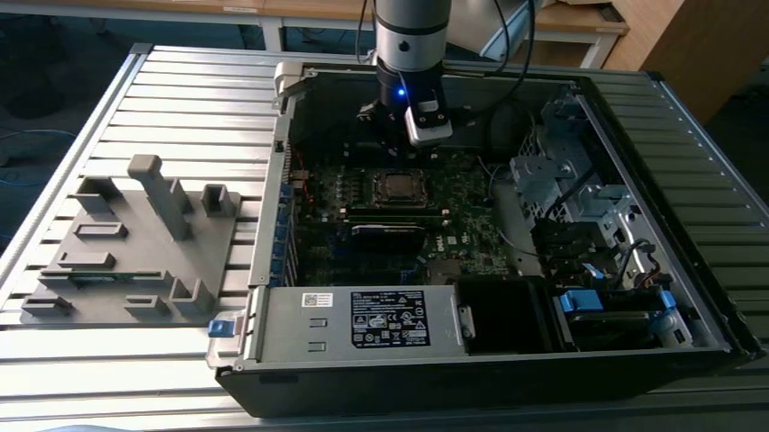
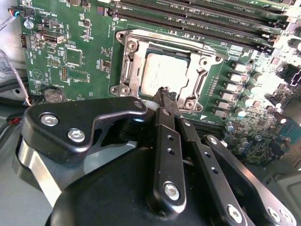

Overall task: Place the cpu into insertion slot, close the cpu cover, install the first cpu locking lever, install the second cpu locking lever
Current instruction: 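Install the second cpu locking lever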

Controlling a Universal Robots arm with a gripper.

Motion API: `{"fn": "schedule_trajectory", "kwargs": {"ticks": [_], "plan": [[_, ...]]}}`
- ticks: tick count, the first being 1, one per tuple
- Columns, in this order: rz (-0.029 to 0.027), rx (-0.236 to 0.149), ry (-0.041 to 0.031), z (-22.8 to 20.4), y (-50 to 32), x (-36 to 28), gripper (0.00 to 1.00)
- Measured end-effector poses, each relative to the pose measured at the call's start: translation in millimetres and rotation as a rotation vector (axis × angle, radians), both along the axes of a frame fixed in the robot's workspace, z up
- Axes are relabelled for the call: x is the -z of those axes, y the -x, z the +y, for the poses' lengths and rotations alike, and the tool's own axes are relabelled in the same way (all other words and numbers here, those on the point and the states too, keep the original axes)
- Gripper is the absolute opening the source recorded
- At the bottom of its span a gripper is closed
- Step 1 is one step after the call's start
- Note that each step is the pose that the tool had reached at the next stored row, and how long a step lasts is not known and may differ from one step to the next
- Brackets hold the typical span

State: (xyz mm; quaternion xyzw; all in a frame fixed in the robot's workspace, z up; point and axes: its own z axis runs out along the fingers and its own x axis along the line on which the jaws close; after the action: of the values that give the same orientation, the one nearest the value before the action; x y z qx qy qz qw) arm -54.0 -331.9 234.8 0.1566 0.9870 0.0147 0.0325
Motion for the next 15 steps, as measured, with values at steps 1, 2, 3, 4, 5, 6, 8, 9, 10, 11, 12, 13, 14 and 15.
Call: {"fn": "schedule_trajectory", "kwargs": {"ticks": [1, 2, 3, 4, 5, 6, 8, 9, 10, 11, 12, 13, 14, 15], "plan": [[0.0002, 0.000, 0.0002, 0.0, 0.0, -0.2, 0.11], [0.0002, 0.000, 0.0002, -0.8, 0.0, -0.2, 0.11], [0.0002, 0.000, 0.0003, -0.9, 0.0, -0.3, 0.11], [0.0002, 0.000, 0.0003, -1.1, 0.0, -0.2, 0.11], [0.0002, 0.000, 0.0003, -1.3, 0.0, -0.2, 0.11], [0.0002, 0.000, 0.0002, -1.6, 0.0, -0.2, 0.11], [0.0003, 0.000, 0.0003, -2.1, 0.0, -0.3, 0.11], [0.0002, 0.000, 0.0003, -2.4, 0.0, -0.3, 0.11], [0.0002, 0.000, 0.0003, -2.7, 0.0, -0.2, 0.11], [0.0002, 0.000, 0.0003, -3.0, 0.0, -0.3, 0.11], [0.0002, 0.000, 0.0002, -3.4, 0.0, -0.2, 0.11], [0.0002, 0.000, 0.0002, -3.7, 0.0, -0.2, 0.11], [0.0001, 0.000, 0.0002, -3.7, 0.0, -0.2, 0.11], [0.0002, 0.000, 0.0002, -3.8, 0.0, -0.2, 0.11]]}}
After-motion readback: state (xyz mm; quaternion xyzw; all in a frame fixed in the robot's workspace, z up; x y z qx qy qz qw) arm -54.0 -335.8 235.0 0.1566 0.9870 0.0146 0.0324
